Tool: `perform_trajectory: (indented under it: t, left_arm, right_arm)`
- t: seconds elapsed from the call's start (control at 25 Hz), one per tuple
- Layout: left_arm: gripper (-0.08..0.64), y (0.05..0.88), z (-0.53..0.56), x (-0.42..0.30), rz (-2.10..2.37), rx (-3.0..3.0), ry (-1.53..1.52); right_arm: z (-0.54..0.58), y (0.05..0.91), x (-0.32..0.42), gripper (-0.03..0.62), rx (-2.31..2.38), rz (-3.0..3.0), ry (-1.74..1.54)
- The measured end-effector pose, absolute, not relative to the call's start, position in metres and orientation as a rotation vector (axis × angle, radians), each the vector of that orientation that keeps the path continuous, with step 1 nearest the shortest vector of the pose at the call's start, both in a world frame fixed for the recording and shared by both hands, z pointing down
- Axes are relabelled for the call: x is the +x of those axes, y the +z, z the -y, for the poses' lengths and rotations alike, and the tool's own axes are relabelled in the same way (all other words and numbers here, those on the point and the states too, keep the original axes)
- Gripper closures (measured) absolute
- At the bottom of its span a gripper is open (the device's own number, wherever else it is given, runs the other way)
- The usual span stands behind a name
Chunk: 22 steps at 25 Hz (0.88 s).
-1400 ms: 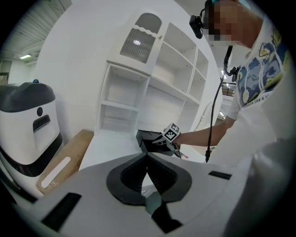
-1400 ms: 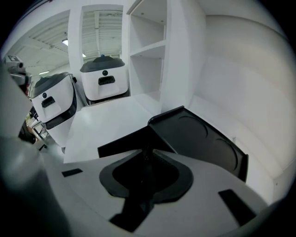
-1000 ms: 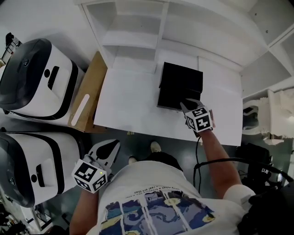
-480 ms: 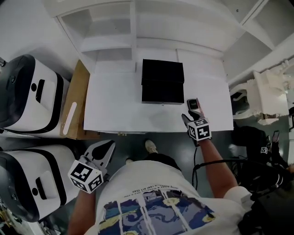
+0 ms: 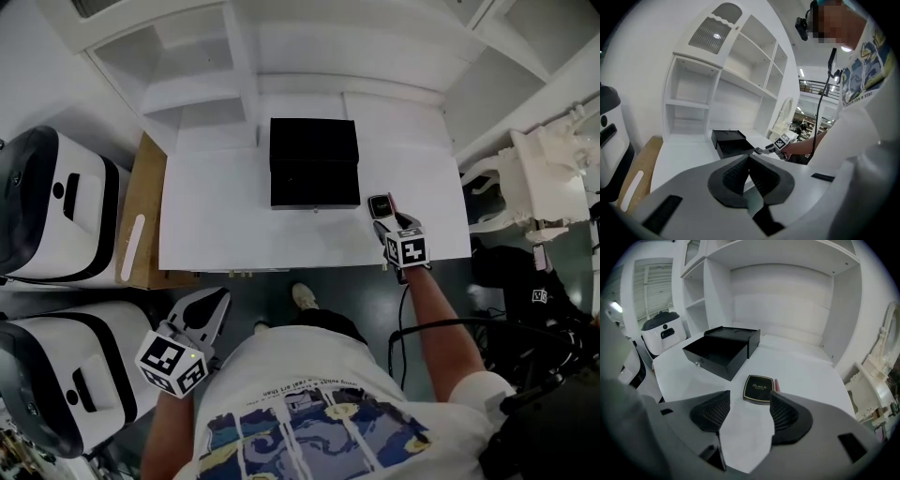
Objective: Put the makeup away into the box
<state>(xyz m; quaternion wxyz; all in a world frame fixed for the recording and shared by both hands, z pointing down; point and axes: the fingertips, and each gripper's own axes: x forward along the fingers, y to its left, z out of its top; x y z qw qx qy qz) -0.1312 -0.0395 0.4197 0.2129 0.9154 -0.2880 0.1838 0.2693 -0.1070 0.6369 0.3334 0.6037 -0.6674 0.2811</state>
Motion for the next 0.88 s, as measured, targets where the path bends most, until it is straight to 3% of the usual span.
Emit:
perform_trajectory:
  t: [0.88]
  left_arm:
    - [0.546,0.427,0.049,-0.118,0.921,2.452,0.546]
  right_arm:
    - [0.151,0.675,0.279,0.284,1.532,1.734,0.804]
